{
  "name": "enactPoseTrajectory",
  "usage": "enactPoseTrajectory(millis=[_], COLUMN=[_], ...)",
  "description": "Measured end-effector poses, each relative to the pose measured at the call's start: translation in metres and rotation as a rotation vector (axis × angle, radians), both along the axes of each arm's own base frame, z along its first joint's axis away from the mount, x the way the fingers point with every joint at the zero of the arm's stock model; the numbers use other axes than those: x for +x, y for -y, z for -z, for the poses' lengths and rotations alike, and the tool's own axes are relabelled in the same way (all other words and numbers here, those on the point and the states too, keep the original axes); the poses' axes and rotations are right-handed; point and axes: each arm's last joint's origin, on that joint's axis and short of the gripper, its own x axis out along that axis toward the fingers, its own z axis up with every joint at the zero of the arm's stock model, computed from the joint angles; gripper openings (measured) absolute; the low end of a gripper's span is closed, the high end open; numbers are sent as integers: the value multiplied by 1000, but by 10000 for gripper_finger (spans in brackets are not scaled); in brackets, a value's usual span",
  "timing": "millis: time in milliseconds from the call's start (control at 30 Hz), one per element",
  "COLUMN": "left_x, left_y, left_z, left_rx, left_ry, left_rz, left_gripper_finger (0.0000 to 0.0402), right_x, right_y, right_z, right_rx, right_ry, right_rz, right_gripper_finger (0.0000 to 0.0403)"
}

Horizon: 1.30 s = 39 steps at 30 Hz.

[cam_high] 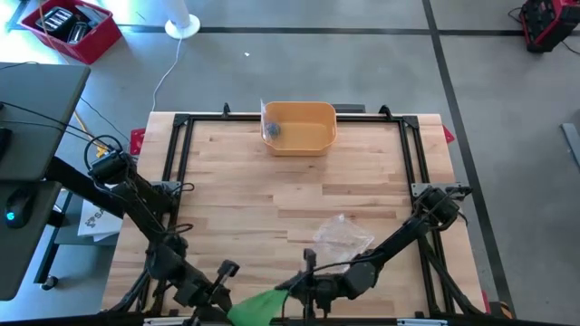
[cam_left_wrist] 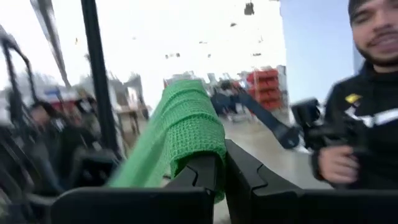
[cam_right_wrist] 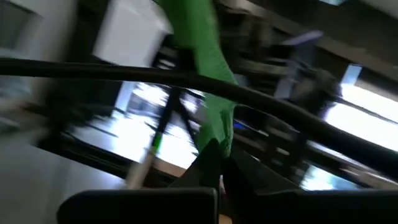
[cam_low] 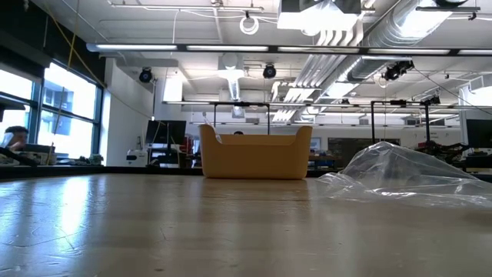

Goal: Roll bandage
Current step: Roll the green bandage

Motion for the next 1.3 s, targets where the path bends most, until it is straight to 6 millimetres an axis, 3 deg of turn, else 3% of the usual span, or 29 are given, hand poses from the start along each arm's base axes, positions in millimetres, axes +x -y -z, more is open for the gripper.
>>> enactPoseTrajectory(millis=[167,333,700,867,1100,1300], left_x=[0,4,17,18,23,19], left_y=[-4,-12,-17,-19,-29,-50], left_z=[-8,-9,14,24,59,110], left_rx=[22,20,156,190,231,207], left_ry=[108,69,-127,-216,-450,-607], left_rz=[-95,-320,-487,-576,-619,-645], left_gripper_finger=[7,7,7,7,7,7], right_x=[0,1,8,11,12,4], right_y=[-2,-4,4,3,-3,-3], right_z=[-5,-16,-32,-25,5,19], right_rx=[17,27,64,159,284,343], right_ry=[61,126,189,94,-204,-324], right_rz=[-173,-235,-118,-123,15,246], right_gripper_finger=[0,0,3,46,136,163])
